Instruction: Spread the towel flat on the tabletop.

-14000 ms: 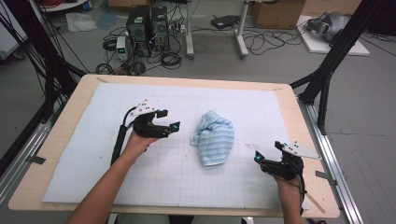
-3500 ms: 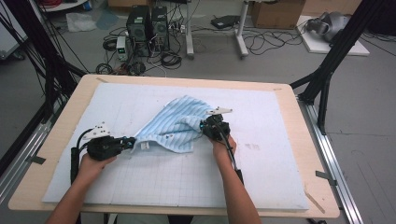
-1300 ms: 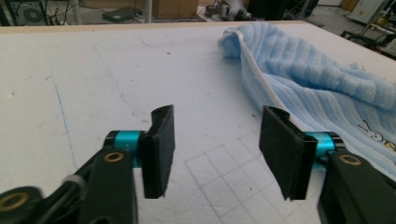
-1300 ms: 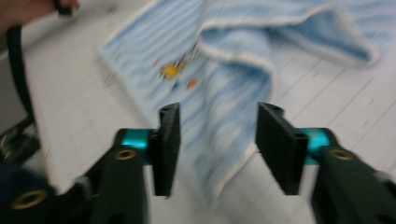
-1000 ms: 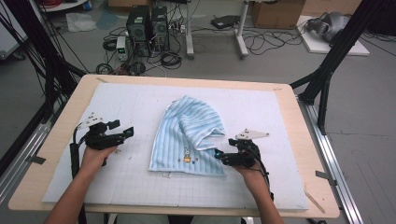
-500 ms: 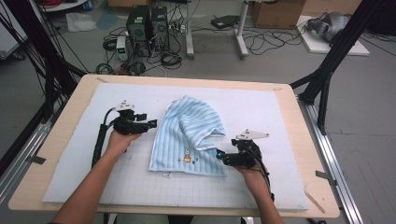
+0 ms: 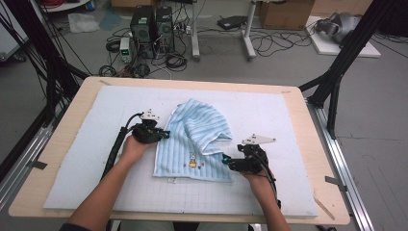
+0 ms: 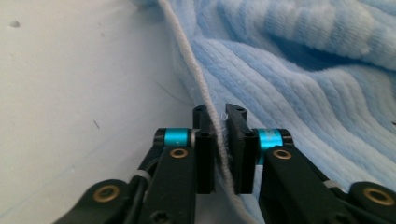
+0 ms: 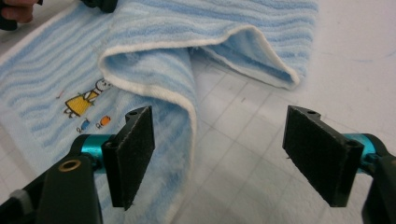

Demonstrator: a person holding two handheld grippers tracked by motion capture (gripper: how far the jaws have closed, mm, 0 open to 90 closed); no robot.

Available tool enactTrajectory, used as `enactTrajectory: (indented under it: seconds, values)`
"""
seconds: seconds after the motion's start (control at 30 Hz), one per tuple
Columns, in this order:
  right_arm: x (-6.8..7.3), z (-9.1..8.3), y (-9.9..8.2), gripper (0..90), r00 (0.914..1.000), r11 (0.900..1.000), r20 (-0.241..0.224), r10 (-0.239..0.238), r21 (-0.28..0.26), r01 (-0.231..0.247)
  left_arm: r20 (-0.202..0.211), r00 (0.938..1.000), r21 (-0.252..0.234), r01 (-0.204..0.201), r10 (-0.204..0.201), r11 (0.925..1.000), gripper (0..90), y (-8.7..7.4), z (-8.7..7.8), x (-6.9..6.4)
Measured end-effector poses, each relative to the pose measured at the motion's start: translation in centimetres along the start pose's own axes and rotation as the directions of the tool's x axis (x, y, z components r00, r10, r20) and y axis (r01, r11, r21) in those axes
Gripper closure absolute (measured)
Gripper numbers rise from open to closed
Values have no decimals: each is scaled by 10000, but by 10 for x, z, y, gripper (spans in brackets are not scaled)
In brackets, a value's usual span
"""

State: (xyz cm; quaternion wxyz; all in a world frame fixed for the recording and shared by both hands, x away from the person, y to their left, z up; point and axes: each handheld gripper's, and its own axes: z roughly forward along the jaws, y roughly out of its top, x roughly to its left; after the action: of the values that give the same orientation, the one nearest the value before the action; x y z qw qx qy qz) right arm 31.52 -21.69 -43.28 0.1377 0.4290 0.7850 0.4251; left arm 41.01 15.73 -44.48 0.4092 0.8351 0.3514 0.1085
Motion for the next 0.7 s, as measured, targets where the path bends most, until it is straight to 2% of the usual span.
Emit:
enactTrajectory:
  seconds: [0.1, 0.23, 0.3, 0.37, 0.47, 0.53, 0.57, 0.6, 0.63, 0.67, 0.7]
  values:
    - [3, 5, 5, 253, 9997, 9995, -222, 91, -313, -98, 168, 9998, 301, -132, 127, 9995, 860, -4, -8, -1]
    - [11, 20, 17, 249, 9963, 9974, -742, 444, -541, -485, 209, 9997, -31, -135, 136, 9999, 862, -13, -21, -4]
    - [17, 31, 23, 250, 9947, 9974, -897, 501, -472, -545, 334, 9994, 10, -100, 100, 9999, 862, -17, -27, -5]
    - [24, 44, 27, 277, 9961, 9999, -871, 138, -90, -146, 449, 9989, -118, -85, 90, 9999, 861, -22, -33, -5]
    - [34, 64, 26, 431, 9951, 9953, -834, -525, 768, 589, 560, 9984, -170, -81, 90, 9998, 861, -28, -40, -6]
    - [39, 68, 25, 524, 9921, 9884, -400, -1189, 908, 1221, 626, 9980, -195, -46, 58, 9998, 860, -31, -43, -7]
    - [38, 67, 26, 620, 9926, 9894, -562, -1077, 913, 1125, 665, 9978, -233, -24, 39, 9997, 860, -32, -44, -7]
    - [36, 66, 25, 666, 9927, 9899, -677, -993, 949, 1055, 730, 9973, -234, 20, -3, 9997, 860, -34, -45, -8]
    - [35, 65, 25, 752, 9920, 9896, -786, -989, 967, 1063, 795, 9968, -215, 6, 12, 9998, 860, -36, -47, -8]
    - [34, 63, 25, 801, 9901, 9898, -1121, -839, 1053, 958, 882, 9961, -265, 24, 0, 9996, 860, -38, -48, -9]
    - [35, 62, 24, 814, 9884, 9884, -1236, -886, 1117, 1026, 941, 9956, -268, 24, 1, 9996, 860, -40, -49, -10]
